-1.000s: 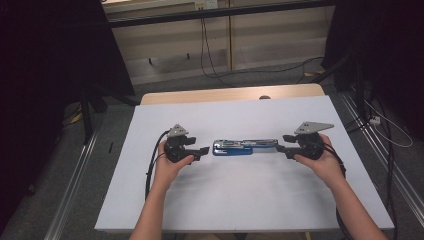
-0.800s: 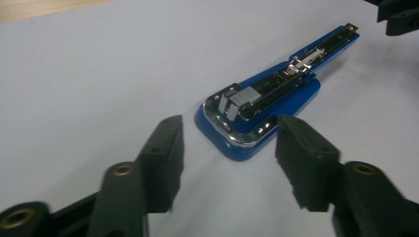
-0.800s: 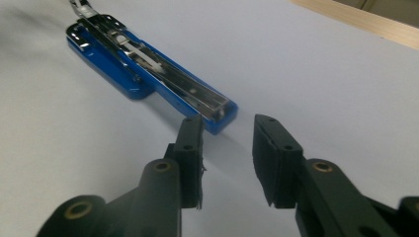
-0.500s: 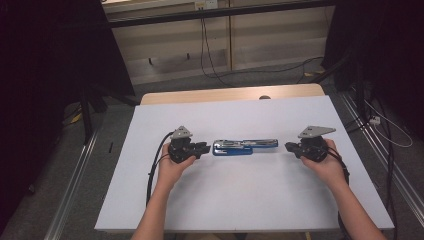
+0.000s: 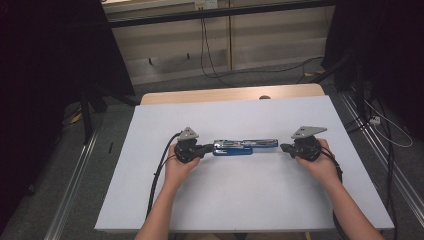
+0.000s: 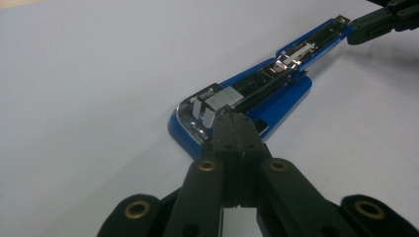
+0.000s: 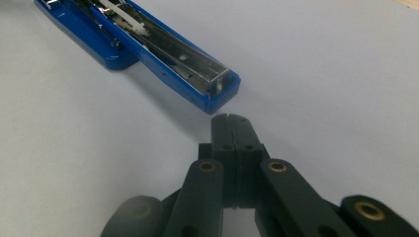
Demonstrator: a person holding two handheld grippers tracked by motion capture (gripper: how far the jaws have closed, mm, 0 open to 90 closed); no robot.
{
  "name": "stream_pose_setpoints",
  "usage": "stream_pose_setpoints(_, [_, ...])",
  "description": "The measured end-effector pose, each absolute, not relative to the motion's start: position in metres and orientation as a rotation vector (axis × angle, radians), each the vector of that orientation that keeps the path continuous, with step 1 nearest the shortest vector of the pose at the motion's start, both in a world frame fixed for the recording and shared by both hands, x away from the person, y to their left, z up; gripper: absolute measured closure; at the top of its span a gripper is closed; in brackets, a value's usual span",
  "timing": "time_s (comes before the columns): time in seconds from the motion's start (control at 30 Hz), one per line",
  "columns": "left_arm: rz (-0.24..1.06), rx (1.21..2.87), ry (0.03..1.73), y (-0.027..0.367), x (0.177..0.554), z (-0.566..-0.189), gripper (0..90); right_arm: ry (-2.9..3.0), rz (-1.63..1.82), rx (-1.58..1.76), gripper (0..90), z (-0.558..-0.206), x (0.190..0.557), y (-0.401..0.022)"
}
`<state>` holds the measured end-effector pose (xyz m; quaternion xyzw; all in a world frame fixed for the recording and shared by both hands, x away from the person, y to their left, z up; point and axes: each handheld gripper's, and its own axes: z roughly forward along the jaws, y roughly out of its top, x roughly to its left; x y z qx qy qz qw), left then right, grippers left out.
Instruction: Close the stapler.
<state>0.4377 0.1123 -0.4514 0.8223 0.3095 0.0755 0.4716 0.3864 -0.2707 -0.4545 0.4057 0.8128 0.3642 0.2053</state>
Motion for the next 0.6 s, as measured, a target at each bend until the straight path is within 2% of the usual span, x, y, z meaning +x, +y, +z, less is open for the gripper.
stream_pose_setpoints(0.6, [0.199, 2.039, 0.727, 0.099, 0.441, -0.460, 90.0, 2.308, 1.017, 1.133, 90.0, -0.458, 0.391, -0.269])
